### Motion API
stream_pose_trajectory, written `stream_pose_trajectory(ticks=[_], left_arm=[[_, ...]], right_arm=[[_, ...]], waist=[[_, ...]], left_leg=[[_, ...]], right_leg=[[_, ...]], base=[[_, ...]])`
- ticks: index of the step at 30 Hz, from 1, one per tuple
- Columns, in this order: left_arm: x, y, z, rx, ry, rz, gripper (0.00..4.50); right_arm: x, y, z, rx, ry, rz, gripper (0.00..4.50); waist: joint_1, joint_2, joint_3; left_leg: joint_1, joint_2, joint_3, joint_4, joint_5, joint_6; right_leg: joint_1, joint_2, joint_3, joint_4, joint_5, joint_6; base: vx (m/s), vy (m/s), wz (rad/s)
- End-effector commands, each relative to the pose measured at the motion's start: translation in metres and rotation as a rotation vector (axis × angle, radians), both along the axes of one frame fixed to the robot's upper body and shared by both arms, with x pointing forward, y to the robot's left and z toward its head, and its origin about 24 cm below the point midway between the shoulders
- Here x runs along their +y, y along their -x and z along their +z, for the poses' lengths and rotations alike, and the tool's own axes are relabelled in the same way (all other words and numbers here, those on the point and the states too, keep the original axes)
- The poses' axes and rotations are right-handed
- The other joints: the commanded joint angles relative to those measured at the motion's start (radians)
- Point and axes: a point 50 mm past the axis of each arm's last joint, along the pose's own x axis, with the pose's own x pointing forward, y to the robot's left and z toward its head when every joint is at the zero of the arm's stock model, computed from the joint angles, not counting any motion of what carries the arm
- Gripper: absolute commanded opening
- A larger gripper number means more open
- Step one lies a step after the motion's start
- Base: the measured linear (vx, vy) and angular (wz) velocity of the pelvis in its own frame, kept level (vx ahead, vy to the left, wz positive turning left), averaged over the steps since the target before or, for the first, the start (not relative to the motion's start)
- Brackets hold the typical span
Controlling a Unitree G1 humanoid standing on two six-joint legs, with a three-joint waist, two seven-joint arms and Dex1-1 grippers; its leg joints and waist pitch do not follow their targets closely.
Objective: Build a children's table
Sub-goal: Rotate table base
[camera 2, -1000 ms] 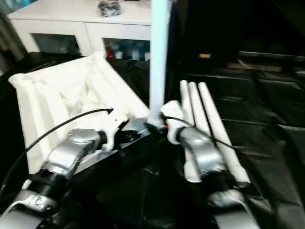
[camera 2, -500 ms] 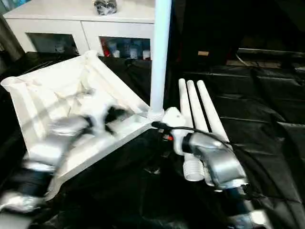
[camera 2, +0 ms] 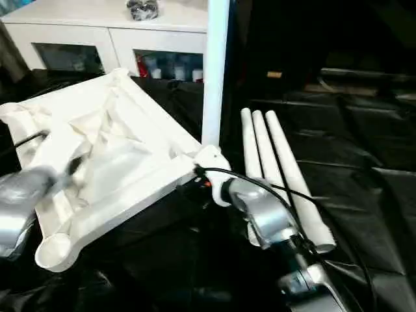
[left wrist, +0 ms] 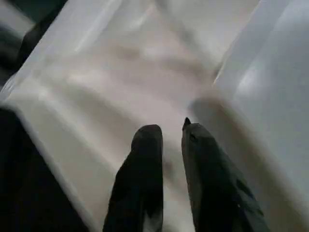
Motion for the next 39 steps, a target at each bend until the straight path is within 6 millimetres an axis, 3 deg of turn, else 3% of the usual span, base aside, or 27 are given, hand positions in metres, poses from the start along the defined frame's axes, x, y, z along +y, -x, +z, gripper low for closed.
stream_pose_trajectory(ticks=[1,3,5,9,13,19,23,28,37,39], left_arm=[[0.009,0.005,0.005,-0.005,-0.046,0.051,0.51],[0.018,0.009,0.006,-0.001,-0.082,0.098,0.36],[0.026,0.010,0.009,-0.010,-0.134,0.126,0.15],[0.022,0.011,0.003,0.049,-0.093,0.077,0.00],[0.010,0.021,-0.015,0.225,-0.045,-0.044,0.00],[-0.002,0.039,-0.028,0.438,-0.002,-0.236,0.00],[-0.021,0.054,-0.027,0.577,0.082,-0.491,0.00],[-0.042,0.061,-0.021,0.623,0.191,-0.657,0.00],[-0.078,0.053,-0.016,0.588,0.276,-0.799,0.00],[-0.089,0.041,-0.014,0.521,0.264,-0.802,0.00]], right_arm=[[0.002,0.003,-0.012,0.063,0.036,-0.002,3.49],[0.002,0.004,-0.015,0.074,0.039,0.000,3.32],[0.001,0.004,-0.016,0.077,0.044,-0.011,3.12],[0.002,0.003,-0.017,0.080,0.043,-0.013,2.79],[0.002,0.002,-0.020,0.080,0.054,-0.018,2.38],[0.007,-0.003,-0.021,0.075,0.031,-0.045,1.99],[0.013,-0.009,-0.020,0.042,0.017,-0.062,1.55],[0.016,-0.013,-0.018,0.026,0.008,-0.067,1.27],[0.023,-0.011,-0.020,0.017,0.000,-0.045,0.51],[0.023,-0.011,-0.021,0.015,0.003,-0.042,0.28]], waist=[[0.003,0.010,-0.055],[0.001,0.015,-0.055],[0.003,0.014,-0.059],[0.011,0.016,-0.062],[0.013,0.020,-0.066],[0.007,0.018,-0.059],[0.005,0.020,-0.055],[0.004,0.022,-0.056],[0.002,0.022,-0.061],[0.000,0.022,-0.061]], left_leg=[[0.029,0.059,-0.038,-0.080,-0.234,-0.021],[0.028,0.059,-0.040,-0.082,-0.252,-0.030],[0.026,0.057,-0.040,-0.078,-0.232,-0.025],[0.026,0.057,-0.039,-0.076,-0.191,-0.019],[0.025,0.056,-0.039,-0.074,-0.161,-0.018],[0.027,0.056,-0.039,-0.080,-0.216,-0.025],[0.031,0.058,-0.041,-0.085,-0.262,-0.046],[0.031,0.055,-0.036,-0.084,-0.245,-0.054],[0.027,0.052,-0.034,-0.077,-0.192,-0.042],[0.028,0.052,-0.031,-0.075,-0.183,-0.037]], right_leg=[[0.026,-0.081,0.048,-0.073,-0.153,-0.209],[0.026,-0.081,0.048,-0.074,-0.157,-0.206],[0.027,-0.082,0.050,-0.074,-0.125,-0.205],[0.026,-0.079,0.047,-0.066,-0.059,-0.215],[0.028,-0.081,0.045,-0.057,0.002,-0.229],[0.028,-0.084,0.047,-0.065,-0.068,-0.236],[0.023,-0.087,0.051,-0.070,-0.144,-0.229],[0.024,-0.082,0.051,-0.064,-0.106,-0.230],[0.033,-0.081,0.050,-0.058,-0.039,-0.237],[0.033,-0.079,0.050,-0.059,-0.028,-0.241]], base=[[0.000,0.000,0.00],[0.000,0.000,0.00],[0.000,0.000,0.00],[0.000,0.000,0.00],[0.000,0.000,0.00],[0.000,0.000,0.00],[0.000,0.000,0.00],[0.000,0.000,0.00],[0.000,0.000,0.00],[0.000,0.000,0.00]])
